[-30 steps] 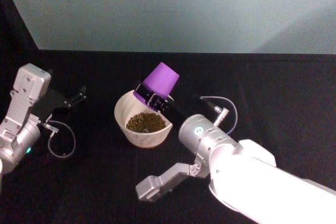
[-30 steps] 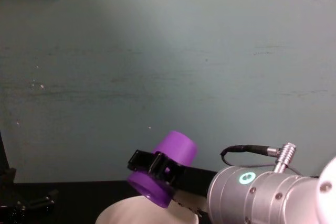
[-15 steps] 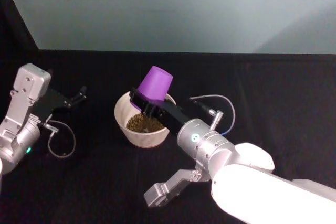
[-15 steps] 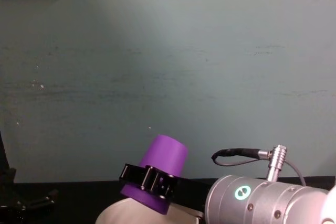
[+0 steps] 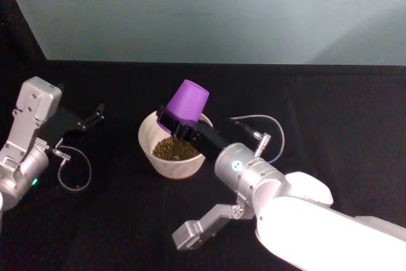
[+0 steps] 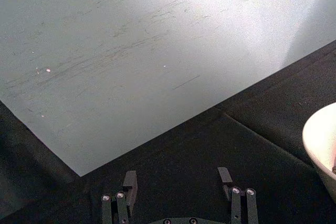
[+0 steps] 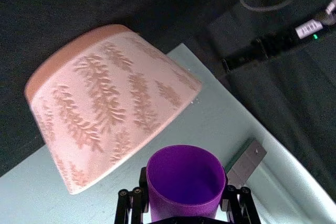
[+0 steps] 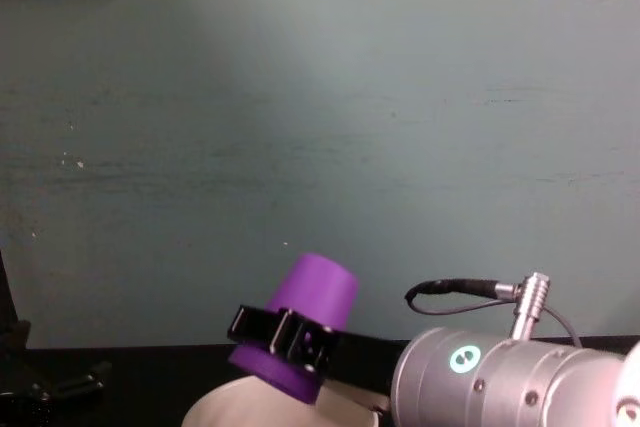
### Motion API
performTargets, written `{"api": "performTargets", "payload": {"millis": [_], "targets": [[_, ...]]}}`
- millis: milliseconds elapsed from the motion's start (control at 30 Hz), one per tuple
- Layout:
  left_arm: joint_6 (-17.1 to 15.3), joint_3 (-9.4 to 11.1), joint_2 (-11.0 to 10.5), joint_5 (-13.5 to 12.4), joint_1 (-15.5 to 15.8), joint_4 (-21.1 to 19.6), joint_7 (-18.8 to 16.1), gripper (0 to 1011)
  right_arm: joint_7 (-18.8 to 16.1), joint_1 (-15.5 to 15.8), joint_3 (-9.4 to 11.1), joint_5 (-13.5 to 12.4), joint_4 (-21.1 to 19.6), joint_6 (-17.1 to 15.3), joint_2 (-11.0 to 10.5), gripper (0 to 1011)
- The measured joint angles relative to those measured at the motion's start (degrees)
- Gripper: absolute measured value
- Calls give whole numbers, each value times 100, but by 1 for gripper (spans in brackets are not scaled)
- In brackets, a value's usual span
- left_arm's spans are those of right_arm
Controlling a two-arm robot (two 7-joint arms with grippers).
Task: Pick up the cup and pour the mung beans from the cup into the bowl.
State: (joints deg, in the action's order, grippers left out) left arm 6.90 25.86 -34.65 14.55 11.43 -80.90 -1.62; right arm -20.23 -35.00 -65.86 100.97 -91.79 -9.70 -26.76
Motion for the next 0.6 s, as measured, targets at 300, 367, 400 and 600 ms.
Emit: {"api": "performTargets", "payload": {"millis": [300,367,400,600], "targets": [[0,0,0,0,0,0,0,1000,441,402,705,-1136,-144,-210,173,731],[0,0,0,0,0,0,0,1000,546,524,942,-1523,-180,-263,242,731],[0,0,0,0,0,0,0,1000,599,604,1092,-1748,-200,-284,288,731],[0,0,0,0,0,0,0,1000,695,870,1666,-2568,-290,-318,462,731]]}}
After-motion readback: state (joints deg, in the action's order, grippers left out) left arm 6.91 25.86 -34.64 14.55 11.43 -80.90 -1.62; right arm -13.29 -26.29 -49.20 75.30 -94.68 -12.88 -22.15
